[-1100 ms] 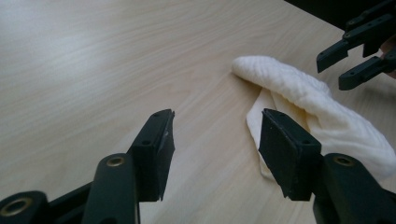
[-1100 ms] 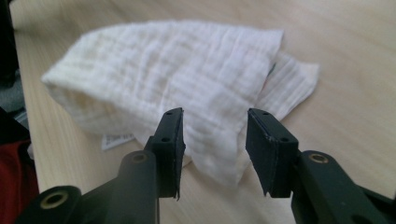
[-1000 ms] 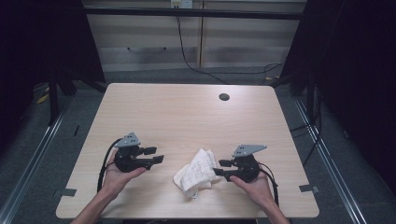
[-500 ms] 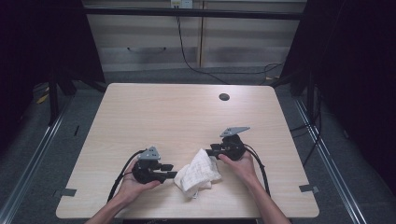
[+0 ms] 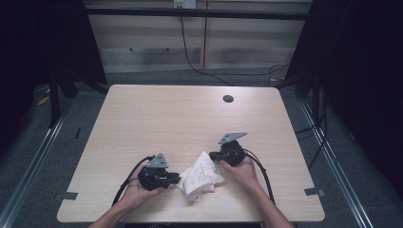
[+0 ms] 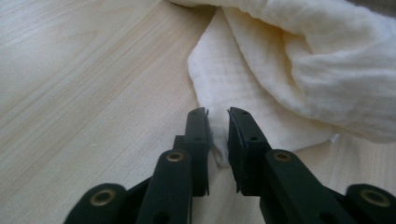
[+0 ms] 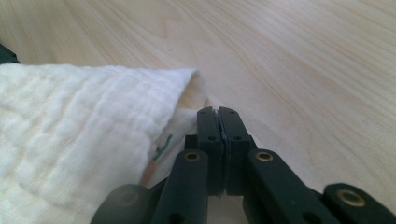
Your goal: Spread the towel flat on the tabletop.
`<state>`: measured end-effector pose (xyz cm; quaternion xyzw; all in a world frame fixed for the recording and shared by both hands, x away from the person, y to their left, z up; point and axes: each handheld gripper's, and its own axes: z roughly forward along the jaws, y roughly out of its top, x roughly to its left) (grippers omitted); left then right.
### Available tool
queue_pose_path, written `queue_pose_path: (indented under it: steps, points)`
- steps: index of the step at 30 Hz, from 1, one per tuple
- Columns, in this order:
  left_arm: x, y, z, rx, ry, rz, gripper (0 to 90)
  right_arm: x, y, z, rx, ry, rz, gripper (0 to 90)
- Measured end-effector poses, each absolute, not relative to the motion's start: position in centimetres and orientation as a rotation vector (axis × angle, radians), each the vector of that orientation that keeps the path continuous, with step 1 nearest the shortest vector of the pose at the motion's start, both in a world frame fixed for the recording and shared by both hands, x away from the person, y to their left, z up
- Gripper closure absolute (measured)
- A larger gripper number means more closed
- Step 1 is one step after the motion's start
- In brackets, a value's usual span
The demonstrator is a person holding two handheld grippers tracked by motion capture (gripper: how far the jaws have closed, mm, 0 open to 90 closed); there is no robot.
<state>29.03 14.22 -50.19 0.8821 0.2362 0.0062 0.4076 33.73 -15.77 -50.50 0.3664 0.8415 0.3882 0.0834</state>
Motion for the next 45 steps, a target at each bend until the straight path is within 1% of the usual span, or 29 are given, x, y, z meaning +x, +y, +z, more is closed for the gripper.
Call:
queue_pose_path:
  steps: [1,3,5,6,7,9,12,15,19,27,40,43,45]
  points:
    - [29.1,14.4,-50.1,2.209,0.601,0.014,75.7,33.8,-15.9,-50.4,1.099,2.510,1.178,88.8]
    - [29.2,14.9,-49.9,2.190,0.614,0.013,68.4,33.8,-16.3,-49.9,1.116,2.487,1.212,89.0]
    - [29.4,15.4,-49.5,2.157,0.650,0.006,59.6,33.7,-16.9,-49.2,1.129,2.454,1.256,89.0]
    - [29.7,15.9,-49.3,2.154,0.663,0.014,52.9,33.7,-17.2,-48.9,1.132,2.437,1.277,89.1]
    - [29.8,16.1,-49.2,2.151,0.677,0.022,48.4,33.5,-17.5,-48.4,1.140,2.419,1.302,89.1]
    - [30.0,16.8,-48.8,2.144,0.695,0.067,43.3,33.4,-17.9,-47.8,1.142,2.397,1.335,89.2]
    - [30.6,18.0,-48.4,2.120,0.739,0.100,36.1,33.2,-18.7,-46.4,1.138,2.355,1.400,89.3]
    - [31.2,18.9,-48.3,2.085,0.796,0.120,32.6,33.0,-19.2,-44.9,1.123,2.307,1.448,89.3]
    - [31.5,19.5,-48.2,2.053,0.827,0.126,30.6,33.1,-19.1,-42.7,1.089,2.281,1.447,89.3]
    - [31.6,19.6,-48.5,2.062,0.837,0.121,30.0,33.6,-19.0,-36.3,0.994,2.207,1.455,89.3]
    - [31.9,20.3,-48.5,2.031,0.873,0.135,30.0,34.2,-17.9,-28.6,0.882,2.098,1.475,89.4]
    - [31.9,20.3,-48.5,2.032,0.873,0.137,30.1,33.7,-17.4,-28.1,0.848,2.102,1.478,89.4]
    - [31.8,20.2,-48.5,2.035,0.869,0.132,30.1,33.3,-17.2,-28.9,0.844,2.123,1.476,89.4]
